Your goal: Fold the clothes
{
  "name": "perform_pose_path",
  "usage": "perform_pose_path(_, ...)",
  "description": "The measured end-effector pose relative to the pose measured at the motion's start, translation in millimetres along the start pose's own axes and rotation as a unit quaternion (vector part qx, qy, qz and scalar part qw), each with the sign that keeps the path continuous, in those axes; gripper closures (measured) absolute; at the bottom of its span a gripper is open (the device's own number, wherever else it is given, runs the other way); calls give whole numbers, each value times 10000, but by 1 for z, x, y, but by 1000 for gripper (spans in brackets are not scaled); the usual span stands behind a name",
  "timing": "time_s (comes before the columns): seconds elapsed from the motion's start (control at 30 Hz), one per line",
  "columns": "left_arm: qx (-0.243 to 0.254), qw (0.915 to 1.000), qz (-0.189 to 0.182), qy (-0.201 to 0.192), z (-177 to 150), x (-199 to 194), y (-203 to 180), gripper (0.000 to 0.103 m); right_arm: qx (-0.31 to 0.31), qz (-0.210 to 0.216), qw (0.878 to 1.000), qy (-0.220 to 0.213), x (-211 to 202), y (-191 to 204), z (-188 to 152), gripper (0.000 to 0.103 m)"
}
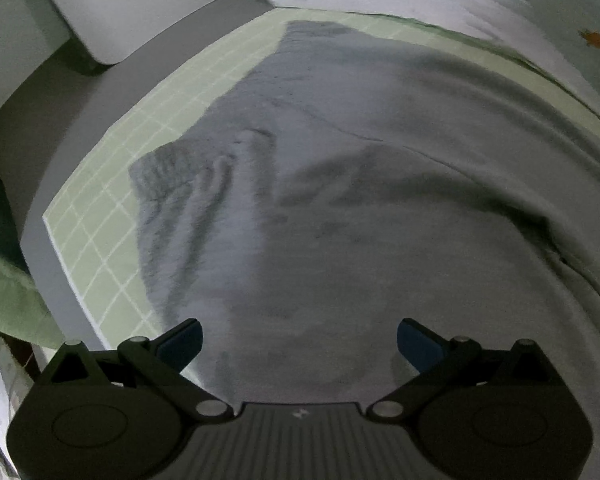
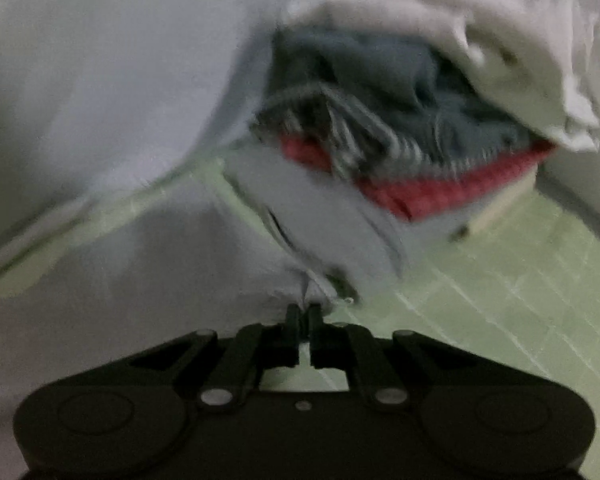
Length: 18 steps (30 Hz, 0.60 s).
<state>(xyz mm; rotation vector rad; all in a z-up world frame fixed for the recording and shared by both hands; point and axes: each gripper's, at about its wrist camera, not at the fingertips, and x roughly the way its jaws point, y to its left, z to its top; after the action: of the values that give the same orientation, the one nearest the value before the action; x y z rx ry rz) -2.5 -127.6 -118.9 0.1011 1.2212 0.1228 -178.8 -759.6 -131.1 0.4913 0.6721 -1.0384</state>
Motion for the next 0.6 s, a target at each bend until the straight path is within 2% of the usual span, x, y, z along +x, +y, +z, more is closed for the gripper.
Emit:
perform_pose_path(0.03,-34,10000,26,-18,1,1,6,1,1,-13,10000,72,0,-2,-2,93)
perform_pose_path(0.1,-96,9999,58,-88,3,1,17,1,-42,-29,10000,74,-9,-3,-7,73)
perform_pose_path(0.13,-127,9998,73,-123,3,1,23,1,-82,-34,10000,21,-16,-2,-9,48)
perform_pose_path(0.17,-177,9997,85,-160,4,1,30,1,-119,-27,9999,-34,-23,-1,-12,37)
perform_pose_path(0.2,-237,9995,82,-186,7,2,38,1,-140,66,9998,-88,-31,1,-16,32)
perform_pose_path(0.27,-392,9989,73,-226,10,6,55,1,-167,328,9993,-54,-50,9,-27,10)
perform_pose_path(0.33,-583,9980,59,-252,12,12,73,1,-220,622,9978,-7,-72,19,-43,2)
perform_pose_path(0.47,-988,9949,-26,-202,18,32,111,1,-341,959,9947,139,-120,45,-88,0)
perform_pose_path(0.6,-1231,9918,-238,-255,26,52,136,2,-129,1172,9921,439,-165,67,-144,0)
